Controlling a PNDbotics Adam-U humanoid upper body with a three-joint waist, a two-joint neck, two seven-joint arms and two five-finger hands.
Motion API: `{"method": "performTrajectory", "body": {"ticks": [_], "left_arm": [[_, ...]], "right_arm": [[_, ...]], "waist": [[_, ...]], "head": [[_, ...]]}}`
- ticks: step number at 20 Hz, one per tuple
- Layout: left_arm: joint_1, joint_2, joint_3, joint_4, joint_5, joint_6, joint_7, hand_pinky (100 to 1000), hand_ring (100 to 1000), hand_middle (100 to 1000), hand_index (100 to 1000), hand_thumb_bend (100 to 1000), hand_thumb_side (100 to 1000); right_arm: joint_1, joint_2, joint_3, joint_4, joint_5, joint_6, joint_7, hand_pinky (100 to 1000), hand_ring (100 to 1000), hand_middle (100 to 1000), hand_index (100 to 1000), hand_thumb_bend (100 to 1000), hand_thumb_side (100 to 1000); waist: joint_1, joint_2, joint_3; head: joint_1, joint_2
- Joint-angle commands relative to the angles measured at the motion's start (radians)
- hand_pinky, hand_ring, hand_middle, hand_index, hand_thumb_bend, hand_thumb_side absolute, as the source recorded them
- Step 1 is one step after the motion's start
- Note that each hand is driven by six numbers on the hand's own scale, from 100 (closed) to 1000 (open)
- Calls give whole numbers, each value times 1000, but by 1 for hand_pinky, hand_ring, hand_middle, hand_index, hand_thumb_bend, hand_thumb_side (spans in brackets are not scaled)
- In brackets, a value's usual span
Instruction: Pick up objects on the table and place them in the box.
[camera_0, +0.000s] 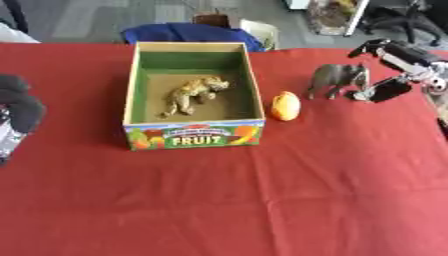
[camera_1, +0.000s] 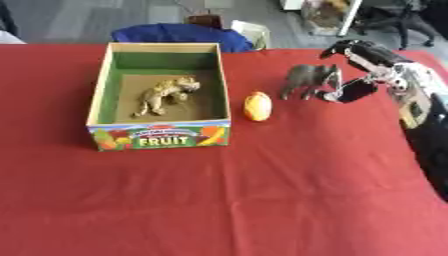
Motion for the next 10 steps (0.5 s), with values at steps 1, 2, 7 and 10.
{"method": "performTrajectory", "body": {"ticks": [1, 2, 7, 10], "left_arm": [[-11, 17, 6, -17, -2, 0, 0, 562, 595, 570, 643, 740, 407], [-11, 17, 6, -16, -2, 0, 0, 562, 595, 570, 643, 740, 407], [-14, 15, 5, -17, -1, 1, -1, 562, 595, 571, 643, 740, 408], [-15, 14, 5, -17, -1, 1, -2, 562, 595, 571, 643, 740, 408]], "right_arm": [[-31, -7, -7, 23, 50, 12, -74, 832, 895, 787, 841, 478, 285], [-36, 0, -4, 32, 63, 13, -88, 831, 895, 787, 841, 478, 285], [-56, 34, 3, 72, 123, 24, -137, 825, 883, 767, 826, 470, 268], [-60, 49, 8, 89, 152, 26, -158, 806, 853, 686, 751, 456, 219]], "waist": [[2, -15, 1], [2, -14, 2], [2, -7, 11], [2, -5, 15]], "head": [[-7, -5], [-8, -6], [-10, -12], [-9, -14]]}}
